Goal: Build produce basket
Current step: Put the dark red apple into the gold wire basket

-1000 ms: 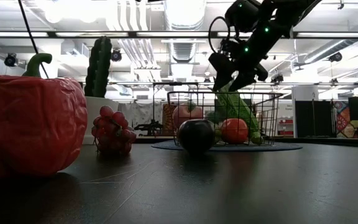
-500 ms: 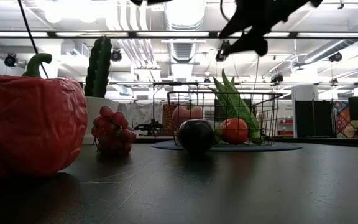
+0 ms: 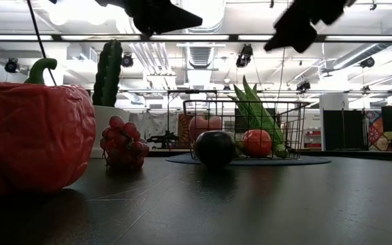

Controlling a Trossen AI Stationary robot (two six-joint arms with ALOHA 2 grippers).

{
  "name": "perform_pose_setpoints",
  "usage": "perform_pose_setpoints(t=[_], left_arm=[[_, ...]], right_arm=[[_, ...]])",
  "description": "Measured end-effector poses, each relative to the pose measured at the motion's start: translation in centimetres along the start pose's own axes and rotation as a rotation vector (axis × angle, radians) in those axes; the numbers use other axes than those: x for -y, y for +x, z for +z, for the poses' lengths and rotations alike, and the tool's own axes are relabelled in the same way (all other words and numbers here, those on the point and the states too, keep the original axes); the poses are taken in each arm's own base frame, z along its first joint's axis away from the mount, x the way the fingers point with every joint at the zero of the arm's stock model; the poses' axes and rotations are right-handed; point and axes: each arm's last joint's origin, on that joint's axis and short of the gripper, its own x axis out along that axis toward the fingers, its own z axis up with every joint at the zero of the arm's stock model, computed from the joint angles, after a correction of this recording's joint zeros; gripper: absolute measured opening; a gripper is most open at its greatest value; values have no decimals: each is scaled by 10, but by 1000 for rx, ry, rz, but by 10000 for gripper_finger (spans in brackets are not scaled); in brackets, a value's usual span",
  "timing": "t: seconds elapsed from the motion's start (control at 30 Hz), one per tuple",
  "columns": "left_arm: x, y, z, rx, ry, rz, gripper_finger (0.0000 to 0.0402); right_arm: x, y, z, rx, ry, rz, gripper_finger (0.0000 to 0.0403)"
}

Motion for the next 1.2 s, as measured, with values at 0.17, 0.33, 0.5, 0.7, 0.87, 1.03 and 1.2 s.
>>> perform_pose_setpoints(t=[0.17, 0.33, 0.5, 0.7, 0.87, 1.03, 1.2], left_arm=[[9, 9, -13, -52, -33, -18, 393], [12, 17, -21, -63, -45, -13, 393], [12, 17, -19, -45, -49, -11, 393], [10, 12, -12, -23, -31, -7, 393], [10, 12, -12, -23, -21, -6, 393], [9, 11, -12, -22, -20, -5, 393], [9, 11, -11, -11, 14, -4, 393]], right_arm=[[-8, 26, -18, -38, -1, -63, 240], [-12, 57, -26, -22, -34, -71, 294], [-9, 88, -36, -16, -68, -138, 340], [0, 124, -50, 34, -55, -271, 354], [8, 142, -58, 47, -24, -289, 345], [11, 146, -61, 33, -4, -289, 328], [10, 145, -60, 31, 18, -251, 285]])
